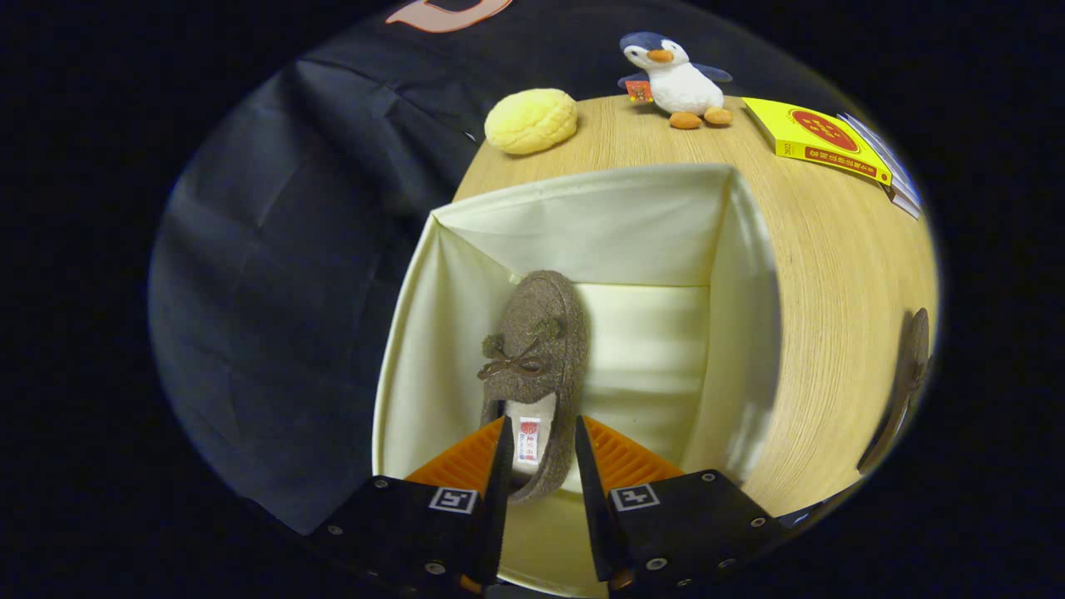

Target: Open the storage box then place both shoes into the box .Put the left shoe in first, then the right shoe, with the right side of both shoes facing outward in a uniform manner.

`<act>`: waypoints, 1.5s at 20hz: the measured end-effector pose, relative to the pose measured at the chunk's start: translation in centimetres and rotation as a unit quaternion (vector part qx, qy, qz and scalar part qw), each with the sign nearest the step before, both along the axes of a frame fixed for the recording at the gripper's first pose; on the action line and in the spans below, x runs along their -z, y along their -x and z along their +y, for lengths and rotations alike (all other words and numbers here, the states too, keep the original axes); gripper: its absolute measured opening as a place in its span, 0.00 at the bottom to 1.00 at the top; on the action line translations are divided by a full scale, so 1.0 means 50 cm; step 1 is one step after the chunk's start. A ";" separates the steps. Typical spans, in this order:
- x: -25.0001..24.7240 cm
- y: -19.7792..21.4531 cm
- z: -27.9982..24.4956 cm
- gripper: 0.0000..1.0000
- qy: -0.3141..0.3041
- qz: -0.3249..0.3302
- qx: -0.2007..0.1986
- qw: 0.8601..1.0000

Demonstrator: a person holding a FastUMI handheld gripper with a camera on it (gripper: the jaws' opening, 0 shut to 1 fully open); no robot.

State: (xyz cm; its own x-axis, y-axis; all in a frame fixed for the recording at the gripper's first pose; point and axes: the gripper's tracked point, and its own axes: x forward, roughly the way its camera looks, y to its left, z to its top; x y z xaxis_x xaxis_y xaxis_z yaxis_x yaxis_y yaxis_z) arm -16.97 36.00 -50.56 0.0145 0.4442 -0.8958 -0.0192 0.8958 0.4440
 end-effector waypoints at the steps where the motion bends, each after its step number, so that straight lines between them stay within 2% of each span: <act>1: -0.023 -0.005 -0.020 0.45 -0.007 -0.014 0.000 1.000; 2: -0.045 -0.009 -0.050 0.52 -0.004 -0.032 -0.003 0.999; 6: -0.125 -0.020 -0.146 0.68 -0.018 -0.083 0.013 0.996; 11: -0.144 -0.040 -0.343 0.83 0.061 -0.149 0.040 0.986; 14: -0.109 -0.014 -0.486 0.90 0.120 -0.146 0.055 0.980; 23: -0.022 0.091 -0.803 0.91 0.240 -0.127 0.076 0.959; 27: 0.031 0.098 -0.876 0.90 0.254 -0.128 0.083 0.955; 30: 0.066 0.102 -0.908 0.84 0.257 -0.129 0.083 0.954</act>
